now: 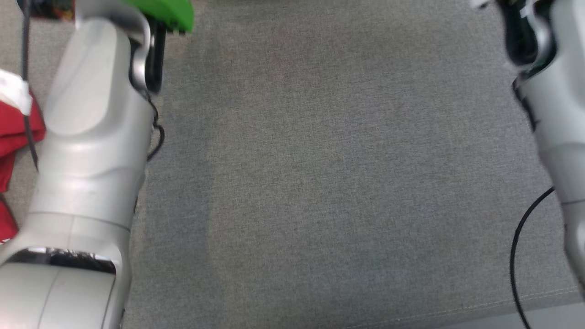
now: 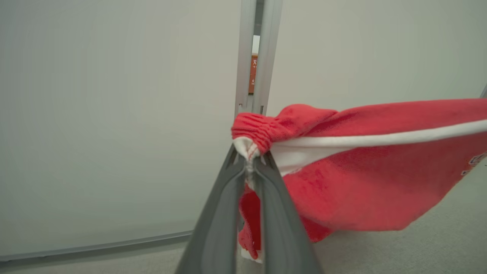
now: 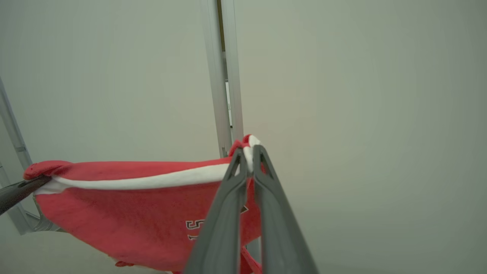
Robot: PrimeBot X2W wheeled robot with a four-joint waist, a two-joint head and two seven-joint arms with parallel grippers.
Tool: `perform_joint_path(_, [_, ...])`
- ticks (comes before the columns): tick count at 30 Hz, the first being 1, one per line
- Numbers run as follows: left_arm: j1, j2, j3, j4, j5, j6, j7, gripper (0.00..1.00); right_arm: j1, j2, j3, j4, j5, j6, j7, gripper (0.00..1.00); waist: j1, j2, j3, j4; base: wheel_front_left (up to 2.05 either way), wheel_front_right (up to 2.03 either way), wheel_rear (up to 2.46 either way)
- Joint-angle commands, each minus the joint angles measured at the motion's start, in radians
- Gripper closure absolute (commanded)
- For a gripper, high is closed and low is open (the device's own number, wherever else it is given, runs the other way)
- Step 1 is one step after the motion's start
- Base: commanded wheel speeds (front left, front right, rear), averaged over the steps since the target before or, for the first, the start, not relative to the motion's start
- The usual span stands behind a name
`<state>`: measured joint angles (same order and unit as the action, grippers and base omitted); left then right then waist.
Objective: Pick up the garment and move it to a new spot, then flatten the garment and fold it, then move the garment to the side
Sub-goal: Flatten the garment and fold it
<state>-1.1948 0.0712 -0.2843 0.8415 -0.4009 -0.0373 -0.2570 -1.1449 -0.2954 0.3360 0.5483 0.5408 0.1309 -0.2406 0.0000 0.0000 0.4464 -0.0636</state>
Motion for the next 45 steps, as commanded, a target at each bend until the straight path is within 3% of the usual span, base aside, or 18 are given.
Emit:
perform_joint_path(1, [0.046,-0.003,0.010,0.041,-0.019,-0.004,-0.006,1.00,0.052,0.020,0.021,0.053,0.022,0.000,-0.008,1.00,0.0000,0.0000,0.013,-0.002,0.00,0.00,0.00])
perform_joint_path(6, [0.202,-0.017,0.023,0.161,-0.117,-0.038,-0.009,1.00,0.189,0.058,0.090,0.191,0.096,-0.001,-0.024,1.00,0.0000,0.0000,0.013,0.011,0.00,0.00,0.00])
perform_joint_path(11, [0.352,-0.018,-0.040,0.133,-0.216,-0.067,-0.008,1.00,0.364,0.051,0.100,0.148,0.111,-0.001,-0.025,1.00,0.0000,0.0000,-0.024,0.003,0.00,0.00,0.00])
perform_joint_path(18, [0.580,-0.018,-0.092,-0.022,-0.183,-0.044,-0.007,1.00,0.651,0.014,-0.020,-0.094,0.054,-0.001,-0.025,1.00,0.0000,0.0000,-0.098,0.000,0.00,0.00,0.00])
perform_joint_path(25, [0.806,0.007,-0.129,-0.247,-0.131,0.003,0.007,1.00,0.944,0.034,-0.157,-0.359,-0.037,-0.001,-0.026,1.00,0.0000,0.0000,-0.187,-0.016,0.00,0.00,0.00])
perform_joint_path(32, [1.050,0.069,-0.188,-0.647,-0.132,0.090,0.193,1.00,1.170,0.055,-0.260,-0.553,-0.097,0.000,-0.024,1.00,0.0000,0.0000,-0.244,-0.013,0.00,0.00,0.00])
perform_joint_path(39, [1.166,0.130,-0.206,-0.960,-0.153,0.156,0.360,1.00,1.217,0.077,-0.329,-0.679,-0.138,0.000,0.055,1.00,0.0000,0.0000,-0.249,-0.007,0.00,0.00,0.00])
perform_joint_path(45, [1.068,0.145,-0.195,-0.966,-0.165,0.134,0.412,1.00,1.081,0.091,-0.336,-0.658,-0.144,0.000,0.097,1.00,0.0000,0.0000,-0.188,0.016,0.00,0.00,0.00])
